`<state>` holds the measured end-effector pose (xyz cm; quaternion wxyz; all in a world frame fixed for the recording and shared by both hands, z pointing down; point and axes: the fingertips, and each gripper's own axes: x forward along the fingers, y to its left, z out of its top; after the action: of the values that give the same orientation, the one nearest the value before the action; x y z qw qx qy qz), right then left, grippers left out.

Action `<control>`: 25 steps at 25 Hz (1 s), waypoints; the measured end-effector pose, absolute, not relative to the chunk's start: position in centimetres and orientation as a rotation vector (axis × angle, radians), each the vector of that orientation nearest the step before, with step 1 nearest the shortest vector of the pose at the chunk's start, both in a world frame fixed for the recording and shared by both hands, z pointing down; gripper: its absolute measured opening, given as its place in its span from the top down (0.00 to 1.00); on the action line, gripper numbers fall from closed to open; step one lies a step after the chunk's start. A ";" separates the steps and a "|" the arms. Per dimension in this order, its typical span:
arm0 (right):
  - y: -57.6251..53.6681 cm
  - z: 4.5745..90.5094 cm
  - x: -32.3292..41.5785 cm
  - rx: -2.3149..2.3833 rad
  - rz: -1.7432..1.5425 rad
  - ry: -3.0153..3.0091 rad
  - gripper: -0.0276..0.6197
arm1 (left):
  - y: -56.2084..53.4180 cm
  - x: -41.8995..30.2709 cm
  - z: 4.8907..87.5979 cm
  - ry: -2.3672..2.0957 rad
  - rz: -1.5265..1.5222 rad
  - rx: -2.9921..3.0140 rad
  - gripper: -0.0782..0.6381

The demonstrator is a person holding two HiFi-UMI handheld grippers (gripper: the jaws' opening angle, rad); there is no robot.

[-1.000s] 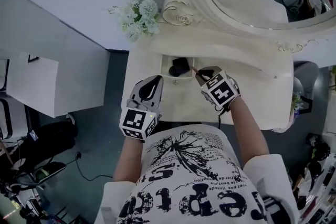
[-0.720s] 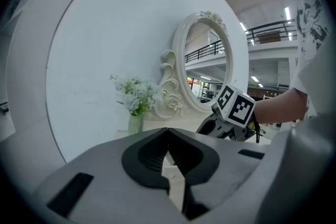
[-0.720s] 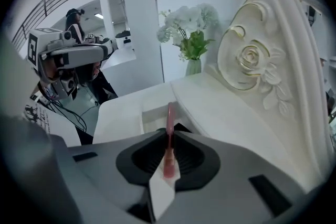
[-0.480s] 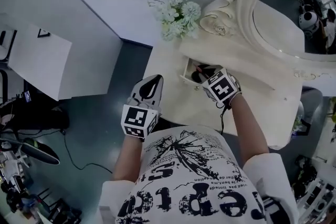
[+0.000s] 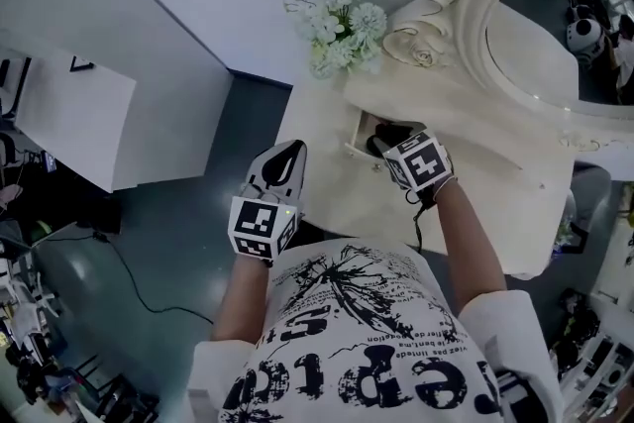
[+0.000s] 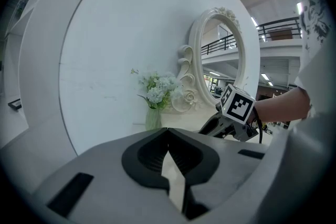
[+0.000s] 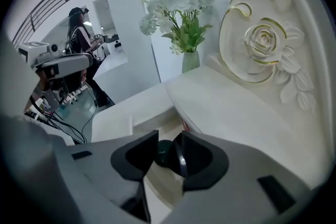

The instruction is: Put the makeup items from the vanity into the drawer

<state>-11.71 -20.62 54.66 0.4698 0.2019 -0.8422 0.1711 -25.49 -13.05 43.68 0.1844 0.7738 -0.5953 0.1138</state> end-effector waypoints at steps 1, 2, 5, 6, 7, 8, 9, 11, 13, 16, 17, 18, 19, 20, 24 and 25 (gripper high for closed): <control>-20.6 54.5 -11.6 0.505 0.426 -2.069 0.73 | -13.1 -25.3 43.6 -1.673 0.322 2.189 0.86; -20.6 54.3 -11.4 0.516 0.433 -2.074 0.73 | -13.3 -25.1 43.5 -1.668 0.322 2.197 0.86; -20.6 53.8 -10.8 0.550 0.447 -2.090 0.74 | -13.5 -24.7 43.4 -1.651 0.322 2.217 0.86; -20.6 53.4 -10.7 0.567 0.452 -2.103 0.74 | -13.6 -24.5 43.4 -1.644 0.324 2.225 0.86; -20.6 52.9 -10.5 0.592 0.459 -2.122 0.75 | -13.7 -24.2 43.3 -1.636 0.328 2.234 0.86; -20.7 52.2 -10.2 0.627 0.470 -2.148 0.77 | -13.8 -23.9 43.2 -1.628 0.332 2.244 0.86; -20.8 51.4 -9.9 0.669 0.485 -2.177 0.81 | -13.9 -23.5 43.1 -1.621 0.337 2.256 0.86; -20.9 49.6 -9.4 0.748 0.521 -2.232 0.87 | -14.1 -22.6 42.4 -1.610 0.344 2.286 0.86; -20.8 47.9 -8.6 0.818 0.549 -2.277 0.89 | -14.4 -21.6 41.6 -1.596 0.336 2.328 0.86; -20.7 45.6 -7.2 0.925 0.547 -2.332 0.92 | -15.0 -19.9 40.4 -1.556 0.321 2.391 0.86; -20.6 44.8 -6.7 0.958 0.528 -2.351 0.93 | -15.2 -19.3 40.1 -1.542 0.320 2.410 0.86; -20.5 43.9 -6.2 0.990 0.499 -2.368 0.93 | -15.3 -18.7 39.7 -1.529 0.322 2.429 0.86; -20.4 43.2 -5.6 1.021 0.465 -2.381 0.93 | -15.4 -18.1 39.3 -1.516 0.322 2.449 0.86; -20.2 42.4 -5.1 1.054 0.432 -2.390 0.93 | -15.5 -17.5 38.9 -1.502 0.321 2.471 0.86; -19.6 39.4 -2.7 1.202 0.342 -2.432 0.93 | -16.2 -15.2 37.3 -1.447 0.314 2.553 0.86; -19.4 38.8 -2.2 1.244 0.328 -2.445 0.93 | -16.3 -14.8 37.0 -1.437 0.311 2.569 0.86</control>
<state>-2.17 -19.42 38.82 0.1882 0.4420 -0.8693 0.1164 -14.79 -16.29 36.98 0.0906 0.8643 -0.4835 0.1047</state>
